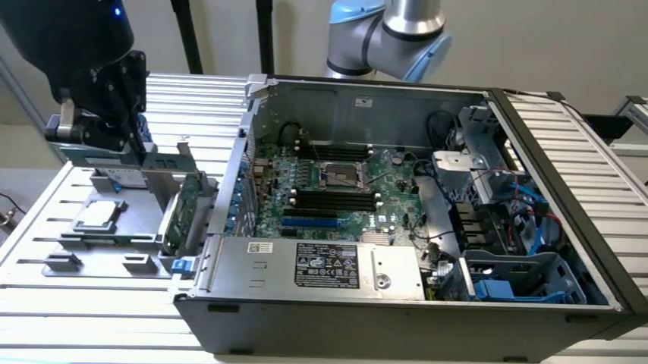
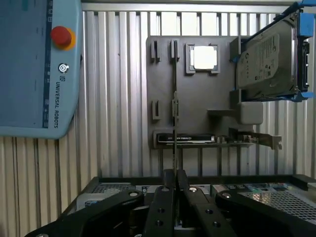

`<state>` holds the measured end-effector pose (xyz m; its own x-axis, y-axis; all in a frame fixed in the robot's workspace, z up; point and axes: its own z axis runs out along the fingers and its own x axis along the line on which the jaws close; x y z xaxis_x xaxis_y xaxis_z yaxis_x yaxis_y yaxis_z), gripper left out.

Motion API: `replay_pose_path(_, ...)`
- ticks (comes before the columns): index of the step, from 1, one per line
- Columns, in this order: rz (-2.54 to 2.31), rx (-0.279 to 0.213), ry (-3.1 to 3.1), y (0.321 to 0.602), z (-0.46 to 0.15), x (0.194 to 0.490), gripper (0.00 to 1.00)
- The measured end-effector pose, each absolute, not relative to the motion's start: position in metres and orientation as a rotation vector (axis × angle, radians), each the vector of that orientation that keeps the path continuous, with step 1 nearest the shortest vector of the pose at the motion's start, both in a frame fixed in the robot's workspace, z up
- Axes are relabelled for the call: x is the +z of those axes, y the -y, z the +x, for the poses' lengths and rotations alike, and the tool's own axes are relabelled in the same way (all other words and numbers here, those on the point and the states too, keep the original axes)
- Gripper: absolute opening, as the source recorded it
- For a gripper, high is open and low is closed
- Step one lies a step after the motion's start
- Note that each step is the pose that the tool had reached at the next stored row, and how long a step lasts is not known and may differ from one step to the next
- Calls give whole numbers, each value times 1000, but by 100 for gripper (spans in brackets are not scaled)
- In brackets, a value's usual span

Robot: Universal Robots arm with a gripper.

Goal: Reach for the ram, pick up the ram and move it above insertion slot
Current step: 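Pick up the ram and move it above insertion slot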

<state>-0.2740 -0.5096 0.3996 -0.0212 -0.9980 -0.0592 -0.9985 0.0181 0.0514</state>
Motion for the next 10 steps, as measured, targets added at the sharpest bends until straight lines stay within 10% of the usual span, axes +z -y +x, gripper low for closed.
replay_pose_path(10, -2196, 132, -2227, 510, -230, 402, 13)
